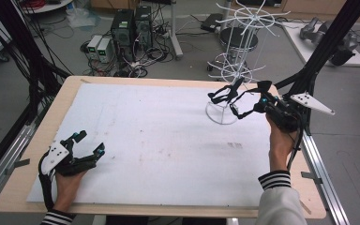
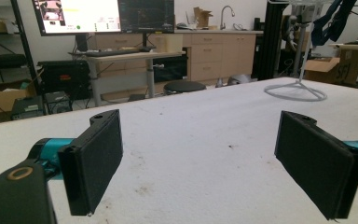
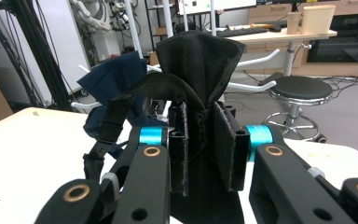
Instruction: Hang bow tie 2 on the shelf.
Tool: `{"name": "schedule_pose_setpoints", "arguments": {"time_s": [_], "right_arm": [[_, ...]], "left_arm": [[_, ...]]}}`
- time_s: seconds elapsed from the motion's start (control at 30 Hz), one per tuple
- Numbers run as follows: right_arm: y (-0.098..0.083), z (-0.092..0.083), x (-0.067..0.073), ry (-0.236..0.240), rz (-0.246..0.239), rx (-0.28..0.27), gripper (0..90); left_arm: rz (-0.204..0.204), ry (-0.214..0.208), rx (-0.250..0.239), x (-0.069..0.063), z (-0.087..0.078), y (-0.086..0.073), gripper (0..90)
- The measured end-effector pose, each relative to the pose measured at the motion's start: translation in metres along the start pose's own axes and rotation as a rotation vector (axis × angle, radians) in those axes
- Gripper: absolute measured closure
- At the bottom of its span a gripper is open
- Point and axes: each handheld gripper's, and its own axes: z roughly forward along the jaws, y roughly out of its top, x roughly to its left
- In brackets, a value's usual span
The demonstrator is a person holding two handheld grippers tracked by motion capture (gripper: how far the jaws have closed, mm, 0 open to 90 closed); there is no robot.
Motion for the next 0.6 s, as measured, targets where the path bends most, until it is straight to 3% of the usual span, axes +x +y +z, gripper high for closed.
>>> {"name": "schedule_pose_setpoints", "arguments": {"time_s": [0.6], "right_arm": [[-0.008, 0.019, -0.008, -0.010, 0.026, 0.054, 76.3]], "left_arm": [[-0.001, 0.002, -0.004, 0.000, 0.000, 0.000, 15.5]]}}
